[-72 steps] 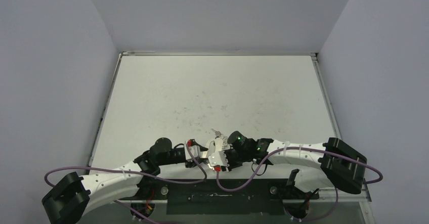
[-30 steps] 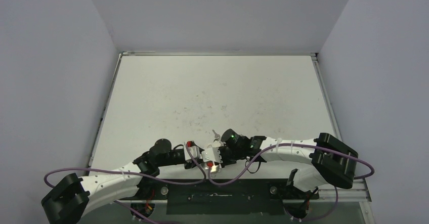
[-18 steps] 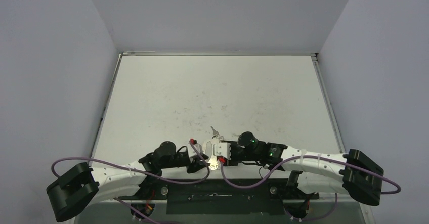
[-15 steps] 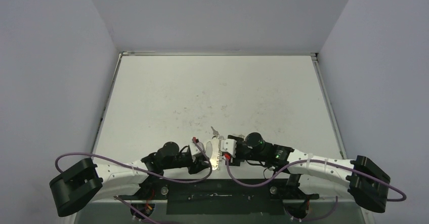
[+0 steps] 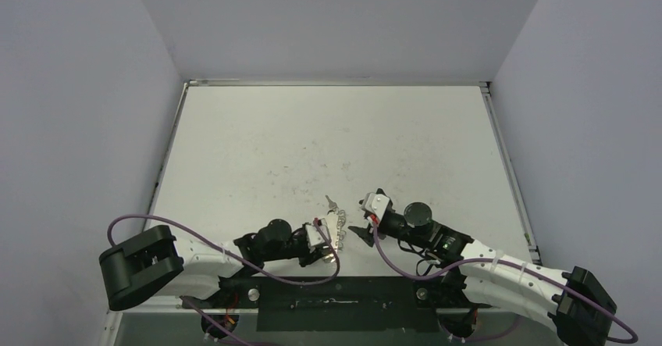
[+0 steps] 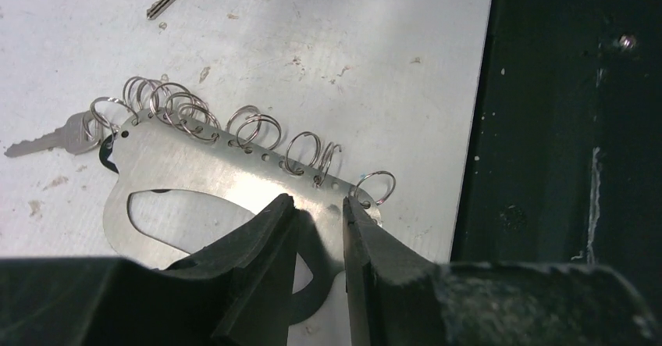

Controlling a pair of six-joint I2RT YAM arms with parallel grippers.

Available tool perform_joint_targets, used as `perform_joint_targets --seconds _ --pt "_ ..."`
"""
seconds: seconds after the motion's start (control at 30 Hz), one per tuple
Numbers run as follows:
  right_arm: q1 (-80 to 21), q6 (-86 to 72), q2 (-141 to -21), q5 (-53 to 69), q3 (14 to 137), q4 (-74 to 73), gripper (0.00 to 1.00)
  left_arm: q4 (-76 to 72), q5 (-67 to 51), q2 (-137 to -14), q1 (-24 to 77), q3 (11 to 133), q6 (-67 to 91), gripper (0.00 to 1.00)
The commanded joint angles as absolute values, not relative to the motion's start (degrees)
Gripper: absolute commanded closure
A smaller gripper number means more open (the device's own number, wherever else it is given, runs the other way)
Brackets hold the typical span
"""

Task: Put the keys on the keyring

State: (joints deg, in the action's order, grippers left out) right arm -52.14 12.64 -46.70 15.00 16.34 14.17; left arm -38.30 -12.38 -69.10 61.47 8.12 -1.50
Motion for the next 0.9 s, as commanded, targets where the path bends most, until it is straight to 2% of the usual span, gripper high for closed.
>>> perform_joint_targets --seconds 0.0,0.23,0.37,0.87 --pt "-51.8 10.4 -46.1 15.2 15.6 17.5 0.31 -44.0 -13.3 -71.4 62.7 9.9 -11.6 0.74" --pt "-51.6 10.5 -46.1 15.7 16.0 17.5 0.31 -48.4 -14.7 -75.8 63.5 9.6 -17.5 0.75" --pt "-51.5 10.6 -46.1 15.9 16.1 17.4 0.31 -48.4 -15.5 -78.0 63.5 10.9 -18.7 0.86" --pt "-50.7 9.9 -45.5 16.1 16.0 17.1 0.31 -48.6 -14.8 -82.5 64.3 13.3 -20.9 0.83"
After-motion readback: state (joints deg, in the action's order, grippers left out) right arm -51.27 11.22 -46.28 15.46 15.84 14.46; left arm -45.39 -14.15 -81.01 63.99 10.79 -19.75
